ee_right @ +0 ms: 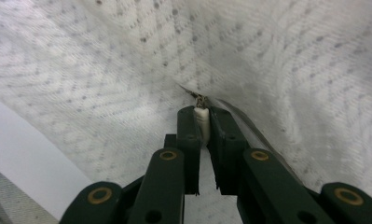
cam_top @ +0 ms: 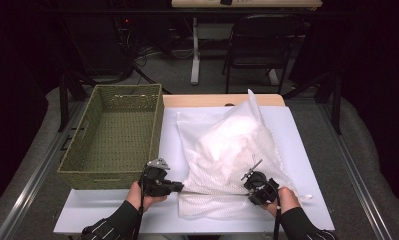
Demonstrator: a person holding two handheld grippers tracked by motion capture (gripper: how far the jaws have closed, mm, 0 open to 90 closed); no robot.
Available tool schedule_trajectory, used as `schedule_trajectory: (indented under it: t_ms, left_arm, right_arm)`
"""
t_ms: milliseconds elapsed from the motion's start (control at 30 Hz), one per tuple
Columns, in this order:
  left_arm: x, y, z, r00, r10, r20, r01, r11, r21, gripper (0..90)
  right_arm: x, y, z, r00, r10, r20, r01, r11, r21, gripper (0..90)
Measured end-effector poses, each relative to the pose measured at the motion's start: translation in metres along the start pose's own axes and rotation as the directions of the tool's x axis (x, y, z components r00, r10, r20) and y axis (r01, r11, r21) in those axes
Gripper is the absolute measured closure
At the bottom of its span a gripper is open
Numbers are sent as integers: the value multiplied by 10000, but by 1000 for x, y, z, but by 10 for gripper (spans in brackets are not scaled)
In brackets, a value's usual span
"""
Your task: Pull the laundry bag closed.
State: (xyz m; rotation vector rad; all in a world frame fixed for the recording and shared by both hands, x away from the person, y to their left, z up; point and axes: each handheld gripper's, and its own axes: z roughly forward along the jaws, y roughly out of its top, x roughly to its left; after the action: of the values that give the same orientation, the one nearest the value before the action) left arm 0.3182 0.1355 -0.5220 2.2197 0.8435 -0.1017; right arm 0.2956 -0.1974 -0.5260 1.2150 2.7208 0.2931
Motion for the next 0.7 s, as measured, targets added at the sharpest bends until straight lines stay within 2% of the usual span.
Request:
schedule_trajectory:
  t_ms: [133, 200, 233, 300, 333, 400, 500, 700]
  left_arm:
    - [0, 0, 0, 10000, -32, -1, 32, 10000, 5, 873]
    - [0, 0, 0, 10000, -17, -11, 17, 10000, 10, 873]
    - [0, 0, 0, 10000, -6, -24, 6, 10000, 1, 873]
    - [0, 0, 0, 10000, -43, -46, 43, 10000, -6, 873]
    - [1, 0, 0, 10000, -67, -48, 67, 10000, -17, 873]
    - [2, -1, 0, 9999, -103, 80, 104, 9999, -56, 873]
    - [1, 0, -1, 10000, -24, -85, 23, 10000, -39, 873]
    - [4, -2, -3, 9996, -178, -204, 176, 9998, -64, 873]
  right_arm:
    - [-3, -4, -1, 9997, 83, 217, -85, 9999, 58, 832]
    - [-6, -6, -1, 9995, 259, 163, -260, 9996, 57, 832]
    - [-7, -7, -2, 9994, 192, 288, -194, 9998, 71, 832]
    - [-11, -11, -2, 9988, 405, 286, -407, 9991, 64, 833]
    - [-13, -12, -3, 9985, 367, 406, -371, 9993, 82, 833]
    - [-16, -16, -4, 9970, 569, 522, -575, 9983, 99, 833]
    - [-22, -22, -5, 9949, 679, 751, -690, 9975, 131, 833]
    - [-35, -32, -8, 9893, 1122, 932, -1136, 9935, 89, 833]
